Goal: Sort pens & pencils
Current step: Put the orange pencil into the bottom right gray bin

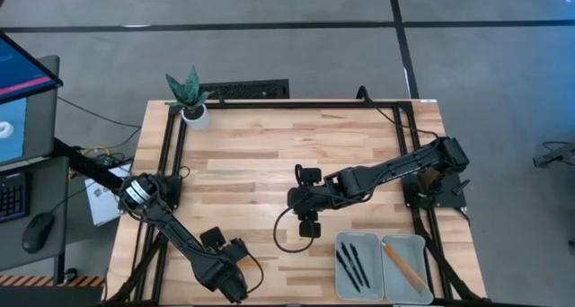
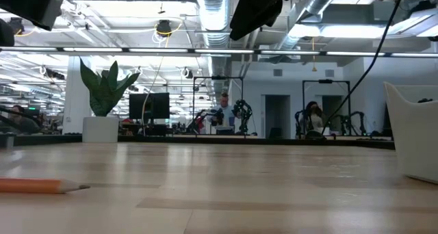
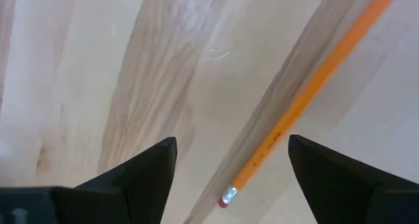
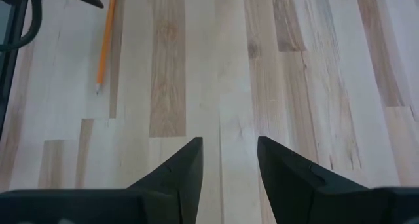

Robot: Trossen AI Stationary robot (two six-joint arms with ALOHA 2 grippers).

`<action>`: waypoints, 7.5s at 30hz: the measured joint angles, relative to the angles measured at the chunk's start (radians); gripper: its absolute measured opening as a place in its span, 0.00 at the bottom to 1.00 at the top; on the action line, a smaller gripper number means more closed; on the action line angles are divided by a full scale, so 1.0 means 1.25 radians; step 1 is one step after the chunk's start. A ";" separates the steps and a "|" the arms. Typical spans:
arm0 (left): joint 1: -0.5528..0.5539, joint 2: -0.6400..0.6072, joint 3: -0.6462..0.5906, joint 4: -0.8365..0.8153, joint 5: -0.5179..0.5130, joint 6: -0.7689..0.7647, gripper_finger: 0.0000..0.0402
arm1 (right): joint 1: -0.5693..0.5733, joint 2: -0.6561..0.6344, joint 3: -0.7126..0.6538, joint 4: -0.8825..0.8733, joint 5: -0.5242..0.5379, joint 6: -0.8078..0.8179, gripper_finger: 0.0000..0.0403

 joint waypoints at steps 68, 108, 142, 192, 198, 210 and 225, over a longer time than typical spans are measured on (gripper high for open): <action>0.017 -0.005 0.232 -0.191 -0.204 0.079 0.88 | 0.000 0.000 0.000 0.000 0.000 -0.002 0.42; -0.012 -0.002 -0.002 0.128 0.020 0.307 0.88 | 0.002 0.000 0.000 0.013 0.000 -0.023 0.42; 0.015 -0.003 -0.067 0.241 0.105 0.424 0.74 | -0.005 0.000 0.000 0.018 0.000 -0.044 0.42; 0.016 -0.001 -0.066 0.241 0.051 0.417 0.28 | -0.005 0.000 0.000 0.017 0.000 -0.043 0.42; 0.016 -0.001 -0.066 0.241 0.050 0.417 0.24 | -0.005 0.000 0.000 0.018 0.000 -0.043 0.42; 0.016 -0.001 -0.066 0.243 0.050 0.417 0.18 | -0.005 0.000 0.000 0.018 0.000 -0.043 0.42; 0.017 -0.007 -0.119 0.325 0.071 0.406 0.10 | -0.005 0.000 0.000 0.017 0.000 -0.043 0.41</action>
